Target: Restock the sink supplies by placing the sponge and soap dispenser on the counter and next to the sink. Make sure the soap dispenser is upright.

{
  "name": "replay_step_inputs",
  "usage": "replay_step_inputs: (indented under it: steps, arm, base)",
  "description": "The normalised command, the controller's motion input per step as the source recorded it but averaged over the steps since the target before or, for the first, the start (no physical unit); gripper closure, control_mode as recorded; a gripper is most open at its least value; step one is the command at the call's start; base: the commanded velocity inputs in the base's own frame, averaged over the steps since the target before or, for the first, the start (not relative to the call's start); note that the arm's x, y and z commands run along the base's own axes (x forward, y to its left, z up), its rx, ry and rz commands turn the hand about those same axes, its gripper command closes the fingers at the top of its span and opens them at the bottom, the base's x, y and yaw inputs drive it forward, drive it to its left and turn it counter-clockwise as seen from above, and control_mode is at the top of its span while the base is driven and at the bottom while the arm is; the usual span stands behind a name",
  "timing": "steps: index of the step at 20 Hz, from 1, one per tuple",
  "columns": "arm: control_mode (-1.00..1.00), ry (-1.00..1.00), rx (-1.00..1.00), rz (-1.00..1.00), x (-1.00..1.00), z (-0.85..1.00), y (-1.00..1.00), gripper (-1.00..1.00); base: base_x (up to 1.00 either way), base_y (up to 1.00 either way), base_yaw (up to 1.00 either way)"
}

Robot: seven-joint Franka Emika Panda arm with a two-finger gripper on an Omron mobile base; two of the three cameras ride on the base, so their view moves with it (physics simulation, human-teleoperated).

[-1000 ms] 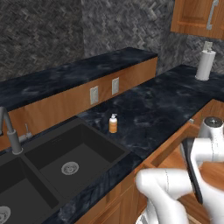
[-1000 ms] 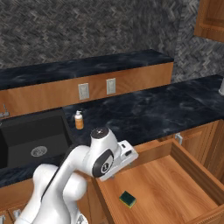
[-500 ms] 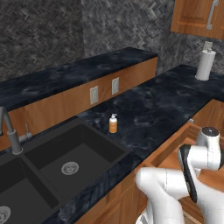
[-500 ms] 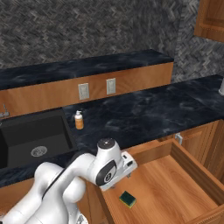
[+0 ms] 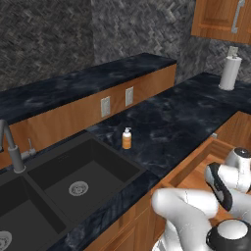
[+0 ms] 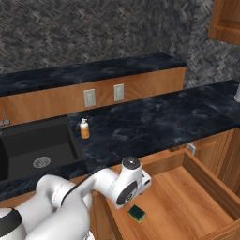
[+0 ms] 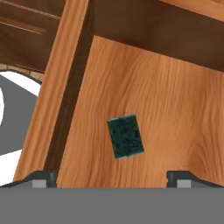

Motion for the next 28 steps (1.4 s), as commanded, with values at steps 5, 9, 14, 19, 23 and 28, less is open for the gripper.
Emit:
replay_step_inputs:
  steps: [5, 9, 14, 19, 23, 28]
  arm:
    - [-1.00, 0.00, 0.15, 0.21, 0.14, -0.44, -0.46, -1.00]
    - [-1.00, 0.00, 0.15, 0.17, 0.01, -0.42, -0.23, -1.00]
    - [-1.00, 0.00, 0.19, 0.12, 0.00, -0.15, -0.08, -1.00]
    - [-1.00, 0.00, 0.14, 0.04, 0.00, -0.04, 0.12, -1.00]
    - [-1.00, -0.02, 0.05, 0.00, 0.00, -0.10, 0.20, -1.00]
    - [-1.00, -0.09, 0.00, 0.00, -0.02, -0.23, 0.02, -1.00]
  base:
    - [0.00, 0.00, 0.00]
    - [0.00, 0.00, 0.00]
    - [0.00, 0.00, 0.00]
    - [0.00, 0.00, 0.00]
    - [0.00, 0.00, 0.00]
    - [0.00, 0.00, 0.00]
